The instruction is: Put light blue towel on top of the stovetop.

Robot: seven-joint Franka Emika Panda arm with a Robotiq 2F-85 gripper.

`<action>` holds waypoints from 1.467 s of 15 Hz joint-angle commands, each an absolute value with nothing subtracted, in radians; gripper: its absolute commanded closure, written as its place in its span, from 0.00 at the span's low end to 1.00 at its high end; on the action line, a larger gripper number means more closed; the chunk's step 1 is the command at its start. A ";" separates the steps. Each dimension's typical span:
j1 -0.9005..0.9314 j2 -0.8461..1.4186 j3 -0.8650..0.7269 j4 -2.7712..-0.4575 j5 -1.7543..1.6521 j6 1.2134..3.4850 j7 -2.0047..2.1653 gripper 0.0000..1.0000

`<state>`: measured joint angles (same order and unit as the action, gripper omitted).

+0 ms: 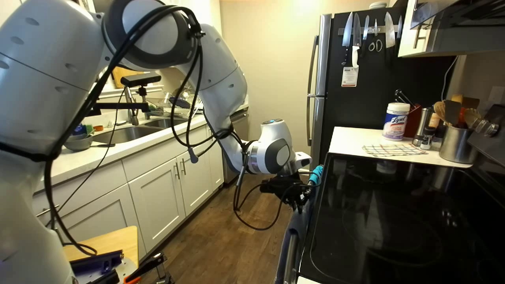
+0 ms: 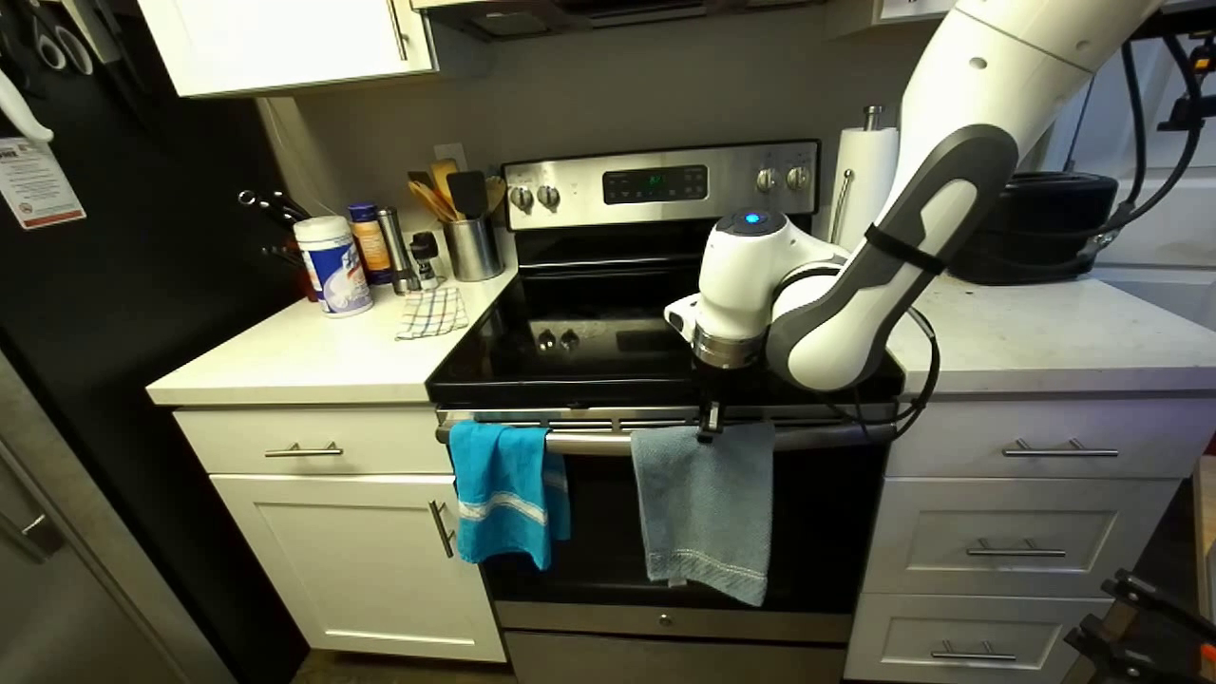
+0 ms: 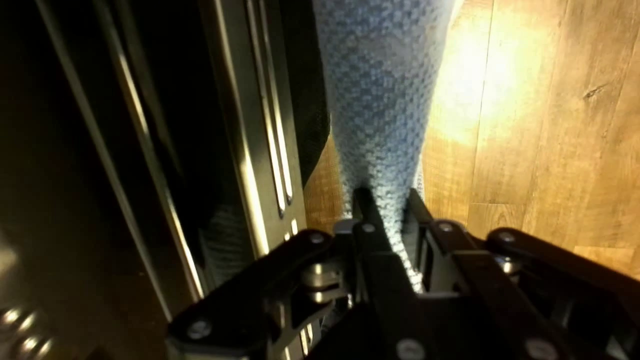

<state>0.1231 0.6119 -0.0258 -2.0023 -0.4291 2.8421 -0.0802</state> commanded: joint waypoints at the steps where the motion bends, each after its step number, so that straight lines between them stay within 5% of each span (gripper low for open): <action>1: 0.112 0.591 -0.018 -2.037 -0.397 2.846 -0.122 1.00; 22: 0.027 0.225 -0.068 -2.211 -0.386 2.657 -0.109 0.99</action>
